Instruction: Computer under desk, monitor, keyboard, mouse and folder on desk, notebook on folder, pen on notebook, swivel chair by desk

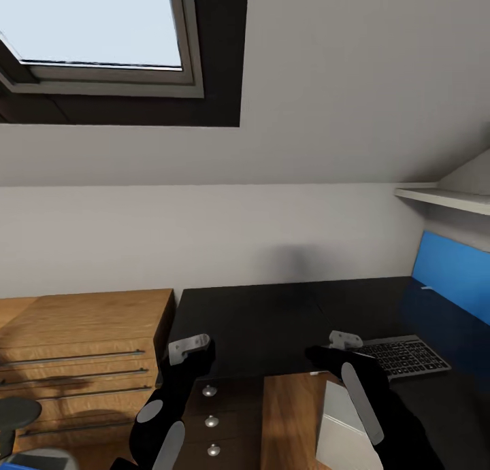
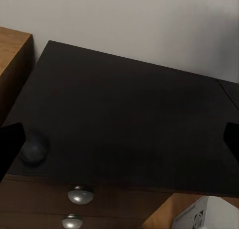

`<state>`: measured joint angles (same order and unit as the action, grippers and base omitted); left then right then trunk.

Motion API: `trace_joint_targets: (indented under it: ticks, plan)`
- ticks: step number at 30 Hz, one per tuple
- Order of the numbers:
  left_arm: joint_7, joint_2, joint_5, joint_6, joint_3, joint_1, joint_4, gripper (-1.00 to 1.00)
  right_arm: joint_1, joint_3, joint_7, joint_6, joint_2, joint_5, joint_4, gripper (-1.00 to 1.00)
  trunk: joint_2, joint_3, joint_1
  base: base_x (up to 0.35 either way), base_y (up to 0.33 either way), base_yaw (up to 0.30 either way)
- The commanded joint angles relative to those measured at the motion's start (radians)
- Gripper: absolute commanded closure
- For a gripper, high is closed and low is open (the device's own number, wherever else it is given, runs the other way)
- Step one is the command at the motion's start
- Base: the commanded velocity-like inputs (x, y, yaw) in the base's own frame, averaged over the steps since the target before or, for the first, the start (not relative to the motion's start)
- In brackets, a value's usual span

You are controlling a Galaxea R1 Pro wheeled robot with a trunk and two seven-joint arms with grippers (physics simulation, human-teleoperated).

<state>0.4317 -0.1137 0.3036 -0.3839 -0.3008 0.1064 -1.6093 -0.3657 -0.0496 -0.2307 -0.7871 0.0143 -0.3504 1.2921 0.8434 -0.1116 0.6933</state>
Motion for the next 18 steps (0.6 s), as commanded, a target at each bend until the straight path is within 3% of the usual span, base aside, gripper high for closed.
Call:
trace_joint_targets:
  ticks: [1,13,18]
  plan:
    - [0.009,0.0,0.009,-0.003,-0.001,0.001,-0.001,-1.0,-0.001,-0.003,-0.01,-0.003,0.001,-0.01,0.001,-1.0,0.001,-0.002,0.0,0.0,0.0,-0.004]
    - [0.009,0.0,0.009,-0.003,-0.001,0.001,-0.001,-1.0,-0.001,-0.003,-0.01,-0.002,0.001,-0.01,0.003,-1.0,0.001,-0.013,0.0,-0.003,0.003,-0.001]
    - [0.009,0.0,0.009,-0.003,-0.001,0.001,-0.001,-1.0,-0.001,-0.002,-0.01,-0.002,0.001,-0.01,0.003,-1.0,0.001,-0.02,0.0,-0.189,0.142,0.0]
